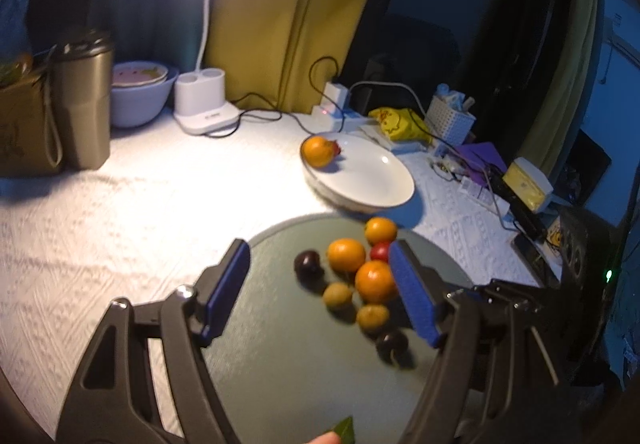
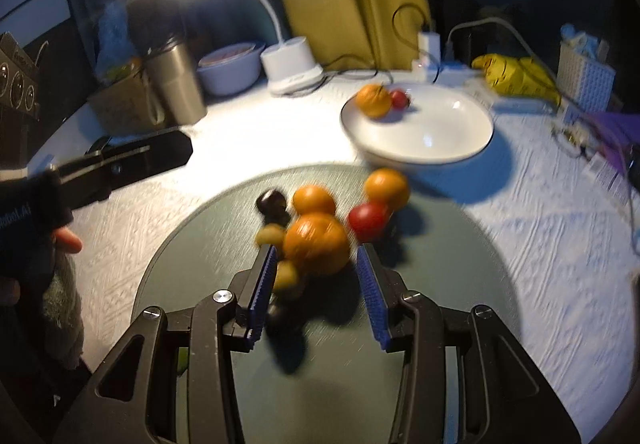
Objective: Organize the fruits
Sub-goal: 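Move both open grippers back over the fruit on the grey board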
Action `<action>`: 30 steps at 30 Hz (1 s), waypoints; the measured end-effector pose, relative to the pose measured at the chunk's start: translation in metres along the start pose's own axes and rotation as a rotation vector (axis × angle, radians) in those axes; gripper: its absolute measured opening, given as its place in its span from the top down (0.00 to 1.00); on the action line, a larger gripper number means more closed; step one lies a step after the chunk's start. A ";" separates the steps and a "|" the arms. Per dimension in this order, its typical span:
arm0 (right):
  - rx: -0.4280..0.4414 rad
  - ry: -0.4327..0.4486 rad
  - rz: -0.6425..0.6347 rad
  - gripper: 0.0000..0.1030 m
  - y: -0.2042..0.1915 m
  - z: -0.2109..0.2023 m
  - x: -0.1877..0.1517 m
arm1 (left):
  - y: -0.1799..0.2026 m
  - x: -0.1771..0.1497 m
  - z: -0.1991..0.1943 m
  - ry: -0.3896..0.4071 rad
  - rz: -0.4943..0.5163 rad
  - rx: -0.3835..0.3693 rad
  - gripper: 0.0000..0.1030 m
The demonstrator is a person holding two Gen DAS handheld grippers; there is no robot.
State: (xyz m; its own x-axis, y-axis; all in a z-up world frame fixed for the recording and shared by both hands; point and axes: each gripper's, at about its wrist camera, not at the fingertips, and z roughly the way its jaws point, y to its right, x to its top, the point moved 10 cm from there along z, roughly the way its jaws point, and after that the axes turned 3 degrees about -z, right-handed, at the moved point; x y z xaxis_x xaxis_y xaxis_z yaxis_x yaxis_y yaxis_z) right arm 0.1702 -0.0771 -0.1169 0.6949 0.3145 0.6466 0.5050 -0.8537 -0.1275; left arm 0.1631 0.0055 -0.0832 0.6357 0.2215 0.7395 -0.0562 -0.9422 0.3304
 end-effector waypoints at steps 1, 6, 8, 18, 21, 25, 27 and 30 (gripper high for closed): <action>0.005 -0.008 0.000 0.57 -0.002 0.001 -0.004 | -0.002 -0.004 -0.002 -0.001 -0.004 0.003 0.29; 0.032 -0.049 -0.003 0.57 -0.018 0.007 -0.025 | -0.011 -0.018 -0.007 -0.013 -0.024 0.019 0.29; 0.040 -0.058 -0.005 0.57 -0.023 0.009 -0.029 | -0.014 -0.023 -0.008 -0.020 -0.033 0.023 0.29; 0.025 -0.084 0.010 0.57 -0.023 0.020 -0.037 | -0.023 -0.039 -0.009 -0.045 -0.058 0.036 0.29; 0.011 -0.089 -0.011 0.57 -0.024 0.021 -0.037 | -0.022 -0.042 -0.006 -0.054 -0.057 0.035 0.29; -0.017 -0.086 -0.045 0.65 -0.023 0.023 -0.037 | -0.018 -0.044 0.000 -0.068 -0.049 0.034 0.29; -0.015 -0.079 -0.041 0.68 -0.020 0.022 -0.036 | -0.015 -0.046 0.003 -0.077 -0.045 0.034 0.29; -0.007 -0.067 -0.046 0.70 -0.017 0.018 -0.036 | -0.012 -0.048 0.008 -0.089 -0.037 0.035 0.29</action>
State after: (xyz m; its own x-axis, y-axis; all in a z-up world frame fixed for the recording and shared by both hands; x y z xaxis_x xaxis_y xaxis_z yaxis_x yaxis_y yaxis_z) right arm 0.1457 -0.0659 -0.1516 0.7041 0.3806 0.5995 0.5336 -0.8406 -0.0930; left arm 0.1399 0.0039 -0.1272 0.7027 0.2348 0.6716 -0.0053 -0.9422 0.3350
